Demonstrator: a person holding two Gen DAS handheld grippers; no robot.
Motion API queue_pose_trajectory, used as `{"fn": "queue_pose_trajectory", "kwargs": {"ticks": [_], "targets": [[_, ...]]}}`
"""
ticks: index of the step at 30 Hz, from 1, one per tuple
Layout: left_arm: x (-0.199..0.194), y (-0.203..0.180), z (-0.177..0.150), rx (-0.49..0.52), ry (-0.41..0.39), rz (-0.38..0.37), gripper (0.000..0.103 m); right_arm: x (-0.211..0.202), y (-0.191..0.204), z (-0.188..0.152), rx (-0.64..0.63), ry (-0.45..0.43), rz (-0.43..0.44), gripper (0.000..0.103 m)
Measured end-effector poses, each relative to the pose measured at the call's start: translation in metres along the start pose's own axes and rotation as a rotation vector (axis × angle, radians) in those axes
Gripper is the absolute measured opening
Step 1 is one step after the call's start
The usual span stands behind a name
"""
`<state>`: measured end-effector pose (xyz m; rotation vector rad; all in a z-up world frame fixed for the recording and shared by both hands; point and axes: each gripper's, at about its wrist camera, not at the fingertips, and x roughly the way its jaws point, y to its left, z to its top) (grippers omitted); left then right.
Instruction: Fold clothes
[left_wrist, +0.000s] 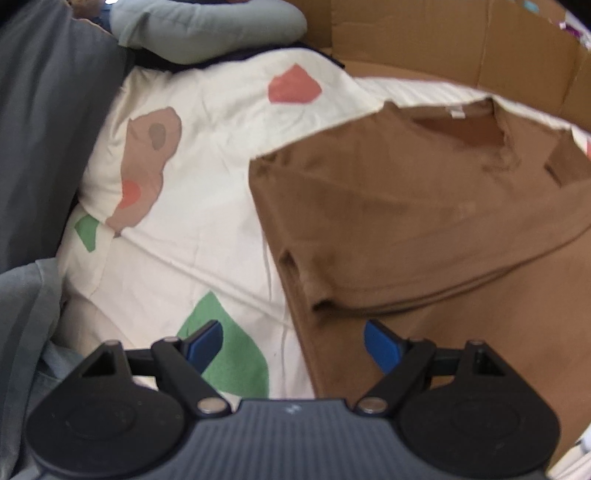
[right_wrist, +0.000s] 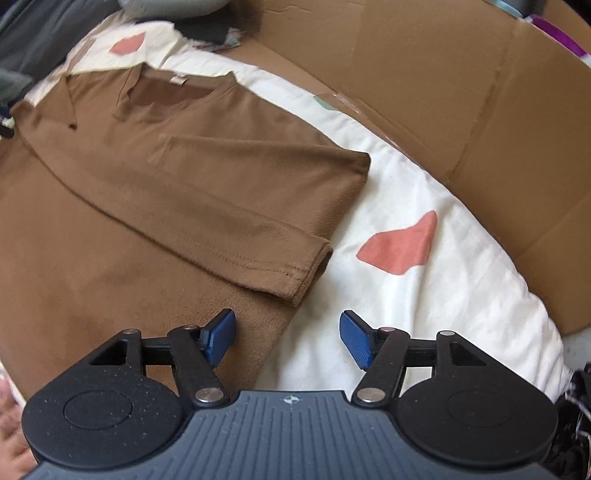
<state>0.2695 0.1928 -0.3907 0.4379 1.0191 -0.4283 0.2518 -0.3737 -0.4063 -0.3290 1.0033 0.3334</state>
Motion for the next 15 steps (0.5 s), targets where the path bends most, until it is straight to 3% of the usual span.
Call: {"fn": "queue_pose_trajectory", "kwargs": {"ticks": [7, 15], "targets": [[0.014, 0.003, -0.002, 0.035, -0.048, 0.026, 0.096, 0.013, -0.003, 0.007, -0.038, -0.008, -0.005, 0.073], [0.017, 0.006, 0.01, -0.037, -0.098, 0.046, 0.094, 0.026, -0.008, 0.026, -0.048, -0.032, -0.022, 0.074]]}}
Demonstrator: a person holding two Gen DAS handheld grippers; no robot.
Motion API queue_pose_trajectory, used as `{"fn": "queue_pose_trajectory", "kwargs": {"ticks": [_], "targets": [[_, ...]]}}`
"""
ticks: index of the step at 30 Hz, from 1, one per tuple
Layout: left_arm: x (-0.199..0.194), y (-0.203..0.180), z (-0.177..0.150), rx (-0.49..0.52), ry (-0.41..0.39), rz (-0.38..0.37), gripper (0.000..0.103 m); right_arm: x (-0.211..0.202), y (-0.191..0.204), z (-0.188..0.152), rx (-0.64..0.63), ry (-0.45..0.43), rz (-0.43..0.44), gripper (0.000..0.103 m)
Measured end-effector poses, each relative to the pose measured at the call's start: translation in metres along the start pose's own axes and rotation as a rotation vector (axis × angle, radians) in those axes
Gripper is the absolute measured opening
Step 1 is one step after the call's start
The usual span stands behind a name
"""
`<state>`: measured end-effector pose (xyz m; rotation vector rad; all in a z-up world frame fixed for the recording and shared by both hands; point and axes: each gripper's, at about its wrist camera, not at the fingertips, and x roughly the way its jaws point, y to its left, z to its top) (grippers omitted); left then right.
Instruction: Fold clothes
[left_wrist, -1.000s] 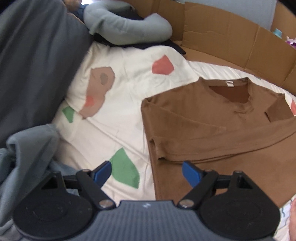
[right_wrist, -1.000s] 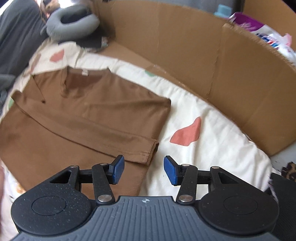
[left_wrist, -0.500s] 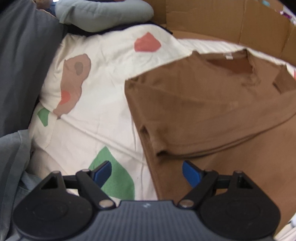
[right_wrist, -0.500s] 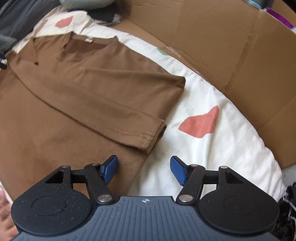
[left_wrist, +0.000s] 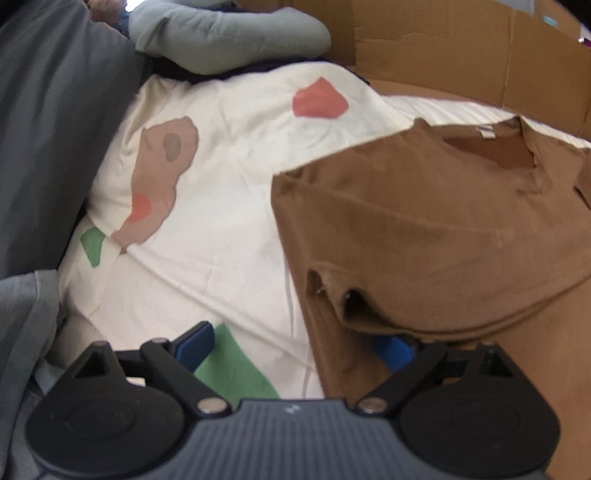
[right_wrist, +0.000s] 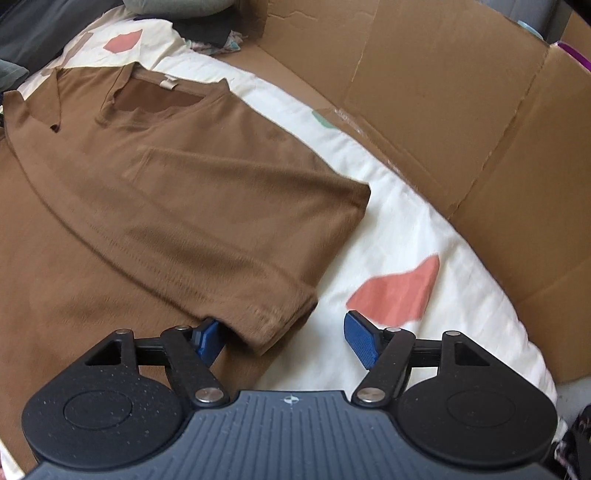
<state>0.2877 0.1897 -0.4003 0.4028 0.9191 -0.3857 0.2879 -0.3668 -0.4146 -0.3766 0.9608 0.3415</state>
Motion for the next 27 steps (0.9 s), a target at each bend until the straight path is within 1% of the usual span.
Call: {"fn": "queue_pose_trajectory", "kwargs": {"ticks": [2, 5, 8, 14, 17, 18, 20, 21, 23, 24, 25, 26, 27], "targets": [[0.002, 0.0, 0.003, 0.002, -0.011, 0.013, 0.094, 0.002, -0.002, 0.004, 0.011, -0.008, -0.003, 0.074], [0.004, 0.003, 0.011, -0.038, -0.027, 0.012, 0.094, 0.005, -0.004, 0.008, 0.028, -0.02, -0.004, 0.074], [0.004, 0.003, 0.017, -0.056, -0.051, 0.02, 0.093, 0.008, -0.005, 0.012, 0.042, -0.038, -0.01, 0.074], [-0.002, -0.012, 0.024, -0.005, -0.116, 0.03, 0.089, 0.009, -0.005, 0.015, 0.092, -0.092, -0.034, 0.073], [-0.003, -0.021, 0.027, 0.026, -0.138, 0.025, 0.085, 0.009, -0.005, 0.015, 0.087, -0.108, -0.04, 0.073], [-0.003, -0.024, 0.028, 0.036, -0.143, 0.022, 0.082, 0.008, -0.005, 0.015, 0.083, -0.113, -0.043, 0.073], [-0.002, -0.029, 0.029, 0.052, -0.151, 0.014, 0.07, 0.007, -0.005, 0.017, 0.071, -0.125, -0.046, 0.072], [-0.002, -0.031, 0.03, 0.057, -0.151, 0.007, 0.067, 0.006, -0.005, 0.017, 0.07, -0.132, -0.042, 0.071], [-0.002, -0.033, 0.03, 0.056, -0.152, -0.013, 0.059, 0.006, -0.005, 0.019, 0.064, -0.14, -0.033, 0.063], [-0.002, -0.034, 0.029, 0.054, -0.15, -0.023, 0.057, 0.006, -0.004, 0.021, 0.058, -0.142, -0.029, 0.06], [-0.002, -0.035, 0.029, 0.053, -0.147, -0.032, 0.054, 0.006, -0.003, 0.022, 0.046, -0.145, -0.026, 0.055], [-0.001, -0.035, 0.028, 0.049, -0.142, -0.04, 0.053, 0.006, 0.0, 0.023, 0.03, -0.146, -0.023, 0.052], [-0.001, -0.034, 0.028, 0.042, -0.135, -0.049, 0.048, 0.005, 0.002, 0.023, 0.017, -0.148, -0.022, 0.051]]}}
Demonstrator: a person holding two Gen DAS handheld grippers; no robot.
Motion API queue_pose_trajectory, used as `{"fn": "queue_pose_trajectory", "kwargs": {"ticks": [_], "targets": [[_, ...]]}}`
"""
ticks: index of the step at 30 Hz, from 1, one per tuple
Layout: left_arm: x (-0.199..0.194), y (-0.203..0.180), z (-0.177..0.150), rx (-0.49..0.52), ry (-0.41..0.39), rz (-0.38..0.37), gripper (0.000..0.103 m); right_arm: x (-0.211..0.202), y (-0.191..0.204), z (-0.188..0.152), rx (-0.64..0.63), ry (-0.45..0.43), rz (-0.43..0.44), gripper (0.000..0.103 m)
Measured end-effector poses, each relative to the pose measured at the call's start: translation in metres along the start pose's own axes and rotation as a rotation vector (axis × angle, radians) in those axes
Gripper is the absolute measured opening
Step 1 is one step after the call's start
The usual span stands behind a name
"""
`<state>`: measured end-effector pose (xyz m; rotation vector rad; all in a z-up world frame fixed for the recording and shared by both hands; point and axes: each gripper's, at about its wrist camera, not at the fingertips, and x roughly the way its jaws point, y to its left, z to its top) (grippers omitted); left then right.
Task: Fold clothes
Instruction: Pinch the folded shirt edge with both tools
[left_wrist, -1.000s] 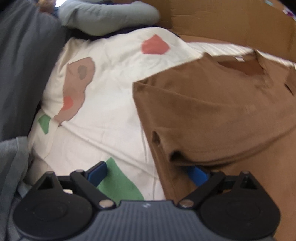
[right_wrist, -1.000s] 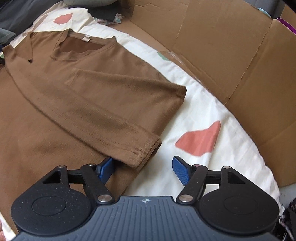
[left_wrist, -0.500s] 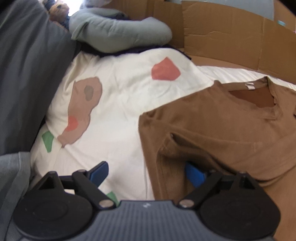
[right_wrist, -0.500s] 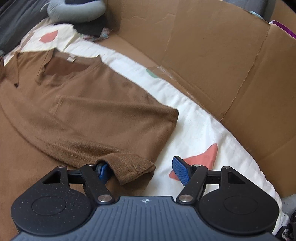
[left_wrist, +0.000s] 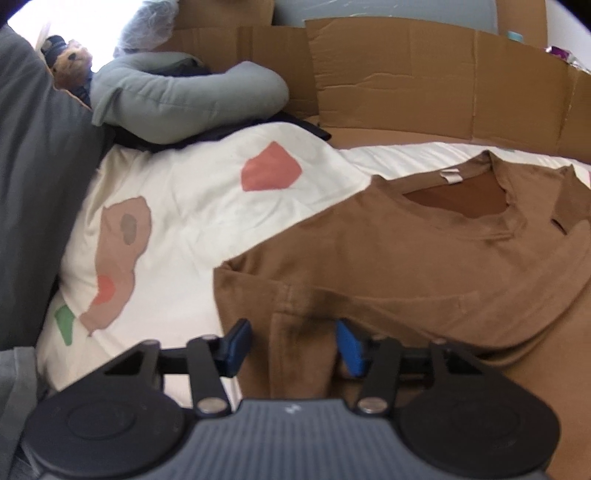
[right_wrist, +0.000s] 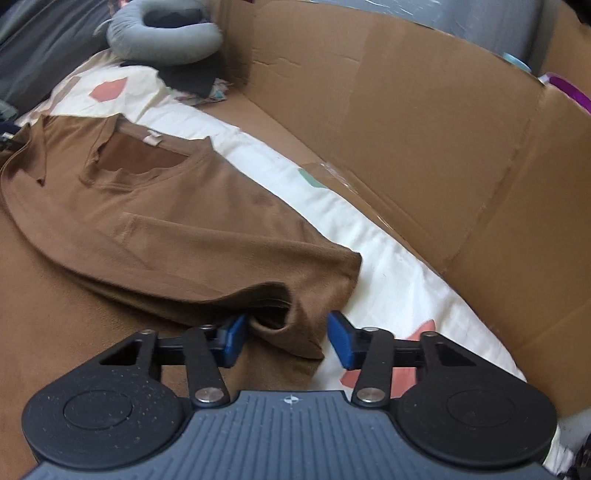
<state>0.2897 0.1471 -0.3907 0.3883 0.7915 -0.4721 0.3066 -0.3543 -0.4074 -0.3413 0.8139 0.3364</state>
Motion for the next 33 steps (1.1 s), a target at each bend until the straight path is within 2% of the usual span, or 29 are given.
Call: {"fn": "queue_pose_trajectory", "kwargs": {"ticks": [6, 7, 8, 12, 19, 23, 27, 29, 33], "targets": [[0.002, 0.01, -0.002, -0.091, 0.016, -0.026, 0.02, 0.001, 0.002, 0.005, -0.021, -0.008, 0.016, 0.038], [0.001, 0.013, -0.001, -0.108, 0.016, -0.03, 0.013, 0.001, 0.002, 0.006, -0.018, -0.007, 0.017, 0.029], [0.001, 0.015, -0.001, -0.124, 0.011, -0.03, 0.01, 0.001, 0.001, 0.006, -0.015, -0.007, 0.018, 0.021], [-0.003, 0.025, -0.001, -0.197, -0.007, -0.019, 0.005, 0.001, -0.012, 0.012, 0.057, -0.018, 0.014, 0.016], [-0.003, 0.041, -0.005, -0.296, 0.001, -0.007, 0.005, -0.001, -0.042, 0.021, 0.231, -0.034, 0.006, 0.019], [-0.002, 0.044, -0.005, -0.315, 0.001, -0.009, 0.005, -0.01, -0.045, 0.022, 0.219, -0.047, 0.044, 0.035], [-0.002, 0.044, -0.006, -0.321, 0.0, -0.009, 0.005, -0.018, -0.046, 0.016, 0.186, -0.027, 0.075, 0.038], [-0.002, 0.044, -0.006, -0.32, 0.001, -0.009, 0.005, -0.019, -0.046, 0.01, 0.181, -0.008, 0.083, 0.044], [-0.002, 0.043, -0.006, -0.318, 0.002, -0.008, 0.005, -0.011, -0.042, 0.001, 0.15, 0.027, 0.07, 0.044]]}}
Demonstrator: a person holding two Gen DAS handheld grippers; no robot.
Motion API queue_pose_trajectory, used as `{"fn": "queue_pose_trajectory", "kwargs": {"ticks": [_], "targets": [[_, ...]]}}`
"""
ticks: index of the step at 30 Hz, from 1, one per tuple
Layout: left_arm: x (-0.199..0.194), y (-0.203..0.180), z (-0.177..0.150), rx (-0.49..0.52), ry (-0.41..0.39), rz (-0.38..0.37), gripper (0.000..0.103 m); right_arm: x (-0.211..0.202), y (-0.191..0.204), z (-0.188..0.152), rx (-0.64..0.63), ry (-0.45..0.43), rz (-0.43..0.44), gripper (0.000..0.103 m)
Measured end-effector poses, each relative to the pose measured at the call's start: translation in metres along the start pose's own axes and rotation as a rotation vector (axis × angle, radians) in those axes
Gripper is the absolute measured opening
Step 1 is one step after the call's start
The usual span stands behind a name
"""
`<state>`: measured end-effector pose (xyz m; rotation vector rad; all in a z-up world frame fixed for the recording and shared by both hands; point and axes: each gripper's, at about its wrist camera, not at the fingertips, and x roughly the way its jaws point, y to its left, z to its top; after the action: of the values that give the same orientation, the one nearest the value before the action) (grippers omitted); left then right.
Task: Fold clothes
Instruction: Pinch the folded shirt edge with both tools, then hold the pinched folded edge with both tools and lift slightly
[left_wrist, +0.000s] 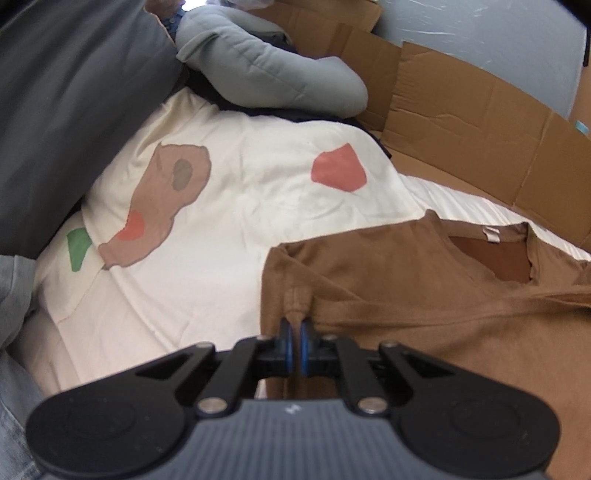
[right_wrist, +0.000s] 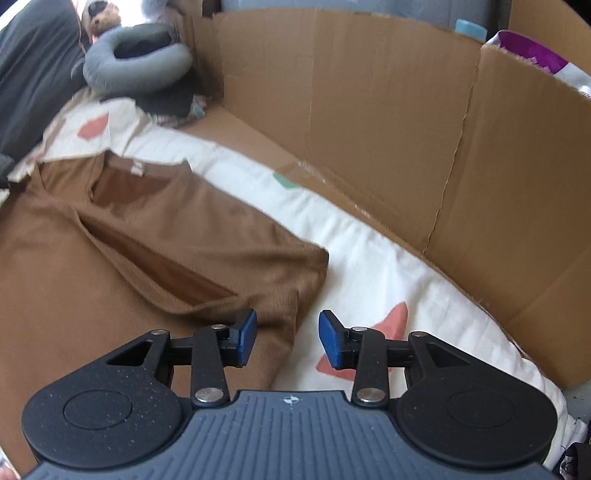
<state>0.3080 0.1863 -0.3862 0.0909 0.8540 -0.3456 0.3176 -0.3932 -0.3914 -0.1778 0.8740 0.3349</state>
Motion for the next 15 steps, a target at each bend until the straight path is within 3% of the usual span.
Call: {"fn": "queue_pose_trajectory", "kwargs": {"ticks": [4, 6, 7, 8, 15], "targets": [[-0.001, 0.0, -0.001, -0.003, -0.003, 0.003, 0.005, 0.015, 0.005, 0.002, -0.037, 0.032, 0.019, 0.043], [-0.001, 0.0, -0.001, -0.009, -0.006, 0.004, 0.005, 0.02, 0.005, 0.007, -0.053, 0.042, 0.033, 0.028], [-0.002, 0.0, -0.002, -0.011, -0.008, 0.003, 0.005, 0.02, 0.004, 0.011, -0.054, 0.048, 0.036, 0.01], [-0.002, 0.0, -0.002, -0.012, -0.01, 0.003, 0.005, 0.02, 0.003, 0.014, -0.056, 0.054, 0.038, 0.006], [-0.004, 0.01, -0.004, -0.081, -0.017, -0.011, 0.005, 0.023, -0.014, 0.02, 0.071, 0.077, 0.04, 0.003]]}}
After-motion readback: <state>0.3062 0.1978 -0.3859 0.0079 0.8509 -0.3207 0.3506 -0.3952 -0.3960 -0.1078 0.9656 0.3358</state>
